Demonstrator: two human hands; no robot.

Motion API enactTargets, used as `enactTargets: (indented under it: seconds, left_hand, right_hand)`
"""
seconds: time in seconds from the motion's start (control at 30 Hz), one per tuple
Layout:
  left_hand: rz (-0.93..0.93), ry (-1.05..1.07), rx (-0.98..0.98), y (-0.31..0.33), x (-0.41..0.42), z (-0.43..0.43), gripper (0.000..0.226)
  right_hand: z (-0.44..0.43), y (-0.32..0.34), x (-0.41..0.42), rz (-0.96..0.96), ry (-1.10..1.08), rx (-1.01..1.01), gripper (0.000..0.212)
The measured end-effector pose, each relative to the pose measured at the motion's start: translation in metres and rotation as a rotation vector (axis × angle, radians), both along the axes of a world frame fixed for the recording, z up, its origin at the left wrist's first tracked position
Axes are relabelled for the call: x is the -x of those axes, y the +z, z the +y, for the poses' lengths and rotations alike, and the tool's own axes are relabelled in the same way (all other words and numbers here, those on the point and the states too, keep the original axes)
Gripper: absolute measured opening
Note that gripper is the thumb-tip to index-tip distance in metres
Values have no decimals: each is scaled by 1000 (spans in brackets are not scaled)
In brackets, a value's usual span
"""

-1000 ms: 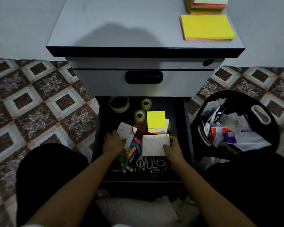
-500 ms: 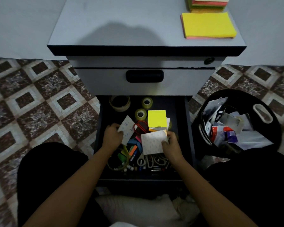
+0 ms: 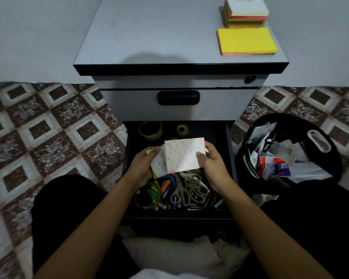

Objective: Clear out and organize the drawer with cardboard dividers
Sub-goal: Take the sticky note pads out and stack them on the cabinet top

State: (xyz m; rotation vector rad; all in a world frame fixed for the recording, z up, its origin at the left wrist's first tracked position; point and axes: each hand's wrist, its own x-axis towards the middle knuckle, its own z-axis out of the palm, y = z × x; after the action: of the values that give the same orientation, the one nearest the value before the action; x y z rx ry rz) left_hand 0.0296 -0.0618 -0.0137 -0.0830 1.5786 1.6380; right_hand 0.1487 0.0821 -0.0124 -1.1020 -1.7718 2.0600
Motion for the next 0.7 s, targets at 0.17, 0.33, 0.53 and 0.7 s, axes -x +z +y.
enactTargets:
  seconds: [0.17,0.33,0.53,0.7]
  left_hand:
    - [-201,-72,-83,0,-12,2,41]
    - [-210,-94,-71,-2,-28,9,58]
    - [2,-154,57,13,-32,16,36]
    - [358,-242,212,40,-19,23,50]
  right_hand:
    - [-3,-1,3,-108,41,-18,31]
    - [-16,1,-4,-196,164,-117,36]
    - [-15,9,-7,-184,64,-73,40]
    - [4,37,-8,-115,24,-96,53]
